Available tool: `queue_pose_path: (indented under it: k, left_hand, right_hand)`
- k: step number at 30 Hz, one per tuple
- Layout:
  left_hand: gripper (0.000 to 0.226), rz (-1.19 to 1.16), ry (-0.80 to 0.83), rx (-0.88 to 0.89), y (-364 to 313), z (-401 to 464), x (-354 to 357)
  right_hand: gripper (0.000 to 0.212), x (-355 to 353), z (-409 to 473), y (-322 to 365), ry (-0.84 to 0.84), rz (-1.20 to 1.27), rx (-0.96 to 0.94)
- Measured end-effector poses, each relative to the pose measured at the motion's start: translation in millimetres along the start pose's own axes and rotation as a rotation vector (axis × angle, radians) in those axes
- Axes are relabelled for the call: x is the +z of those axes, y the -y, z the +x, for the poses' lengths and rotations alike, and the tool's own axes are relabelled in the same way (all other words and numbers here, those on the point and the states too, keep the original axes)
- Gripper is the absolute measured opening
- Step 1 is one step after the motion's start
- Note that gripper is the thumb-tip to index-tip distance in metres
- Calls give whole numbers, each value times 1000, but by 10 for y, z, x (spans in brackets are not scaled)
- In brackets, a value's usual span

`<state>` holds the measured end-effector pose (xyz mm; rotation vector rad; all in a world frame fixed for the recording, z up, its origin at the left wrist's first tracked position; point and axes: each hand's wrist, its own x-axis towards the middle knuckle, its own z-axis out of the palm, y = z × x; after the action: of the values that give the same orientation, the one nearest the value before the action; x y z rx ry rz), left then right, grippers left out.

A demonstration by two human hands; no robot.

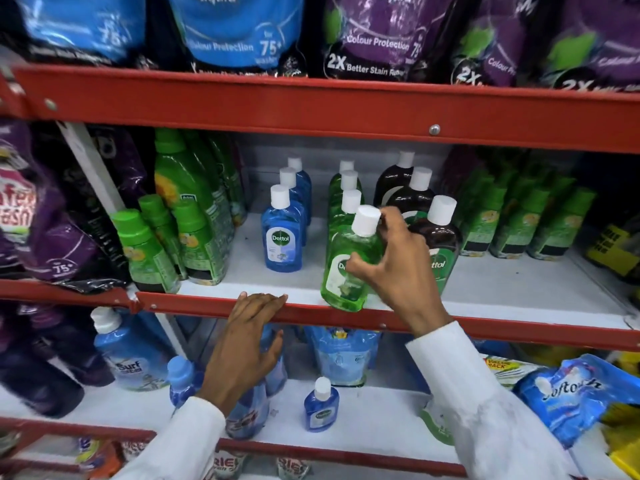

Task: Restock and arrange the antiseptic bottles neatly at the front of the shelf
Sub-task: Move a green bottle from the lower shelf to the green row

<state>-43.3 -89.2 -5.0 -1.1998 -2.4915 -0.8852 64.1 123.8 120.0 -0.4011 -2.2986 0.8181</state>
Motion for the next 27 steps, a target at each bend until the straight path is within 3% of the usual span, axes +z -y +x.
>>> queue_pose_path:
  k: [8,17,20,24,27]
  left_hand:
    - [56,-34,-7,-16,22,-9,45]
    - [57,-4,-11,-6,32,-18,57]
    - [57,0,-8,1,39,-28,54]
    - [61,4,19,16,46,-40,58]
    - [64,3,48,18,85,-31,55]
  right_hand:
    - [72,174,197,-154,117,-122,46]
    - [77,200,-1,-162,69,-26,33]
    - [80,193,-182,-172,-26,7,-19]
    - [34,294,-694,-260,-324,-64,-310]
    - [23,624,-1070,-531,-132,-27,-273]
